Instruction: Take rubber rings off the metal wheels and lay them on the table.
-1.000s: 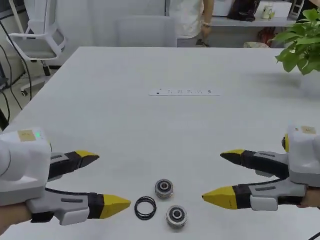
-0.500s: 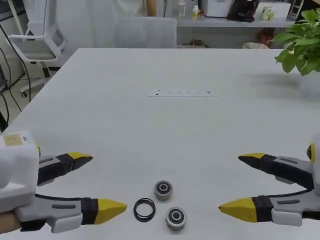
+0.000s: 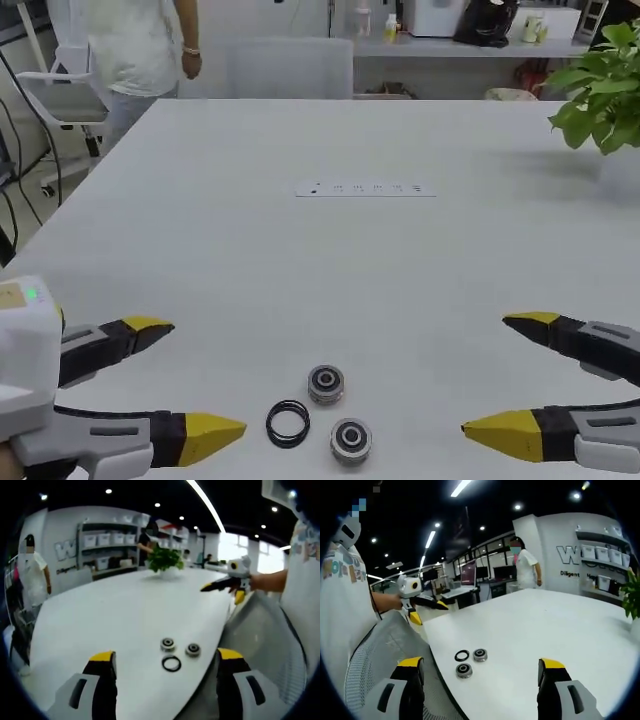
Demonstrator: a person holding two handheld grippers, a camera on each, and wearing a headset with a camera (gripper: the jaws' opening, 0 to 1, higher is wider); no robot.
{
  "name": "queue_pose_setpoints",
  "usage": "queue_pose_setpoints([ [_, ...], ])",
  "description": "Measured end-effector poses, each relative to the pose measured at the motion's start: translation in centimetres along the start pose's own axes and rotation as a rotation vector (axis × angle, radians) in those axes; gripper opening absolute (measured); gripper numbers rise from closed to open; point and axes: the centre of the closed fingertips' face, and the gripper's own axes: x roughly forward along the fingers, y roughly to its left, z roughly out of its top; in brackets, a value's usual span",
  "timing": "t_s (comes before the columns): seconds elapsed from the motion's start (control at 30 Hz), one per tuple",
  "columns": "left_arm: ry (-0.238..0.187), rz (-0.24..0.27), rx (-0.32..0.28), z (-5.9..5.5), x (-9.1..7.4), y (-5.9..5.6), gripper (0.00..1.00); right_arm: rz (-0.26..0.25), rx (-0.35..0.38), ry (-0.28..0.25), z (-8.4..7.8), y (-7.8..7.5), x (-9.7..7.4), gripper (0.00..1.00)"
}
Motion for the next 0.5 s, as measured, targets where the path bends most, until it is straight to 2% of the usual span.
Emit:
queue_pose_setpoints([
  [0.5, -0.017, 0.003, -0.007, 0.63, -0.09, -0.16, 0.82, -0.006, -0.036, 0.023, -0.48, 0.23, -0.16, 0.95],
])
